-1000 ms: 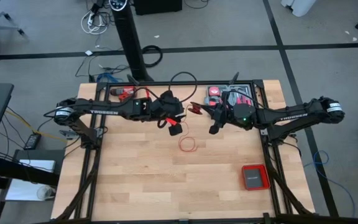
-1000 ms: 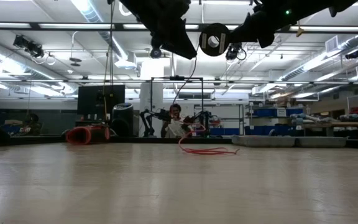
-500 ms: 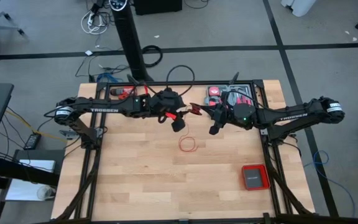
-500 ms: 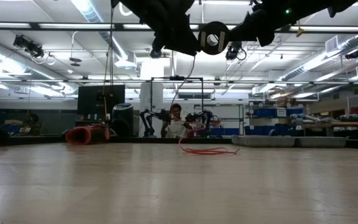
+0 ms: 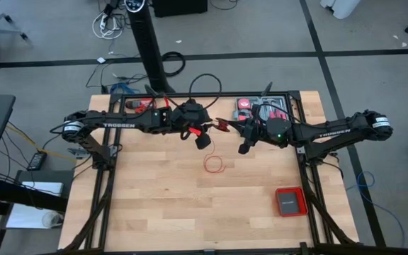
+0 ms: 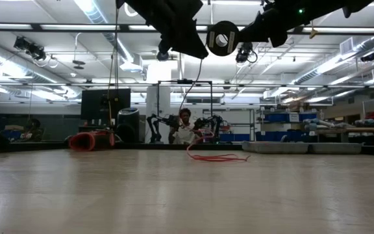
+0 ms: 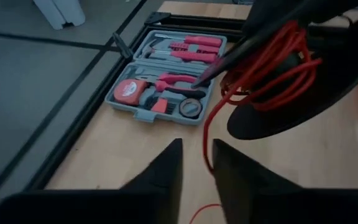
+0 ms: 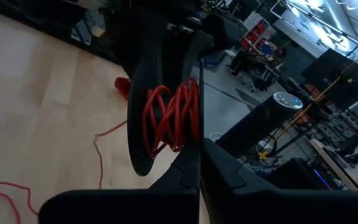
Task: Coil cords
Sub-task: Uncoil the red wire from the black spool
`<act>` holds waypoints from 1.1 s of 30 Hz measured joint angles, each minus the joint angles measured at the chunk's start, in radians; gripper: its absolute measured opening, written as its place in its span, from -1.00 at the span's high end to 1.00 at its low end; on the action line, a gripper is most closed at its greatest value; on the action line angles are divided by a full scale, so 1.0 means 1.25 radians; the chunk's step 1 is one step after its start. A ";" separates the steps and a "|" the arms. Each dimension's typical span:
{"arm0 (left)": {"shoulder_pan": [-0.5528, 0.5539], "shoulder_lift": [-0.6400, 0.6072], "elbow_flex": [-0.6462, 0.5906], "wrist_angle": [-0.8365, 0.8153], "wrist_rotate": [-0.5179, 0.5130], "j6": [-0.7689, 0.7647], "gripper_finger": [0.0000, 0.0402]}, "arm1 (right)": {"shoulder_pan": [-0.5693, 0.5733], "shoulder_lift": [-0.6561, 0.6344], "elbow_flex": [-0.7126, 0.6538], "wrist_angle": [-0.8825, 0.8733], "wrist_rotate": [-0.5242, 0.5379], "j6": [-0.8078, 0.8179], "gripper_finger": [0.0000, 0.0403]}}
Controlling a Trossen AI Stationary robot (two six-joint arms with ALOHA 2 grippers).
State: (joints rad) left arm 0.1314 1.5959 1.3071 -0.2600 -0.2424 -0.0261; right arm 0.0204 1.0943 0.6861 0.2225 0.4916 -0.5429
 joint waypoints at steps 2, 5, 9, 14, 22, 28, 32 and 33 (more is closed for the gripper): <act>0.000 0.000 0.000 0.000 0.000 0.017 0.81 | 0.000 0.000 0.000 0.000 -0.008 0.000 1.00; 0.000 0.000 0.000 -0.005 0.000 0.031 0.95 | 0.000 0.000 0.000 -0.008 -0.011 0.000 1.00; 0.000 -0.004 0.025 -0.053 -0.001 0.038 0.96 | 0.000 0.000 0.000 -0.041 0.017 0.000 1.00; -0.007 -0.005 0.075 -0.110 0.005 0.060 0.96 | -0.011 0.000 0.000 -0.055 0.033 -0.001 1.00; -0.040 -0.004 0.093 -0.075 0.083 0.063 0.97 | -0.040 0.000 0.000 -0.049 0.035 0.025 1.00; -0.064 0.011 0.094 -0.058 0.083 0.080 0.97 | -0.041 0.000 0.000 -0.038 0.034 0.039 1.00; -0.076 0.028 0.094 -0.041 0.084 0.081 0.97 | -0.039 0.000 0.000 -0.031 0.032 0.039 1.00; -0.080 0.032 0.094 -0.034 0.084 0.081 0.97 | -0.038 0.000 0.000 -0.029 0.031 0.039 1.00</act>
State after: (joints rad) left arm 0.0320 1.6360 1.4246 -0.3020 -0.1379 0.0750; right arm -0.0275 1.0943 0.6861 0.1867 0.5304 -0.4942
